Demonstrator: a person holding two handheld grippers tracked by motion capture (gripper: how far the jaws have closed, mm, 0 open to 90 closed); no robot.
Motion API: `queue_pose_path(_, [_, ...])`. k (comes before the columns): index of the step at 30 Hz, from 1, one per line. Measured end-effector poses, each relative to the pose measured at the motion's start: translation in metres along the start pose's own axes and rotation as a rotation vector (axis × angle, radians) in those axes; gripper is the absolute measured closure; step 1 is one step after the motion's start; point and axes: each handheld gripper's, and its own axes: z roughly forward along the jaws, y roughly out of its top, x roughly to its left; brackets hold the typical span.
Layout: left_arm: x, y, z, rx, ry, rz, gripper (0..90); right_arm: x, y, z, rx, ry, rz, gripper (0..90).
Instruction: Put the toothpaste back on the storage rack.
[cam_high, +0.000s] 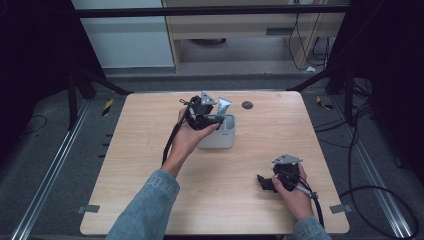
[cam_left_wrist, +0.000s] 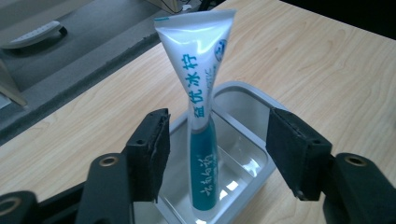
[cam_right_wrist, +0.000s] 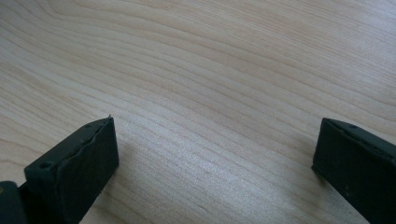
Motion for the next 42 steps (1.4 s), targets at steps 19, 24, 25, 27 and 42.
queue_pose_path(19, [-0.009,-0.015,-0.013,0.04,-0.03,-0.02,14.6,0.0,0.0,0.0,-0.001,-0.001,-0.001,0.4])
queue_pose_path(24, [-0.014,-0.017,-0.016,0.047,-0.049,-0.015,11.2,0.0,0.0,0.0,-0.001,-0.001,0.0,0.4])
queue_pose_path(25, [-0.016,-0.018,-0.017,0.05,-0.055,-0.01,10.9,0.0,0.0,0.0,-0.001,-0.001,0.0,0.4])
queue_pose_path(27, [-0.019,-0.02,-0.018,0.053,-0.063,-0.009,8.9,0.0,0.0,0.0,-0.001,-0.001,0.0,0.4])
queue_pose_path(42, [-0.037,-0.036,-0.027,0.076,-0.082,0.054,5.5,0.0,0.0,0.0,-0.001,-0.001,0.0,0.5])
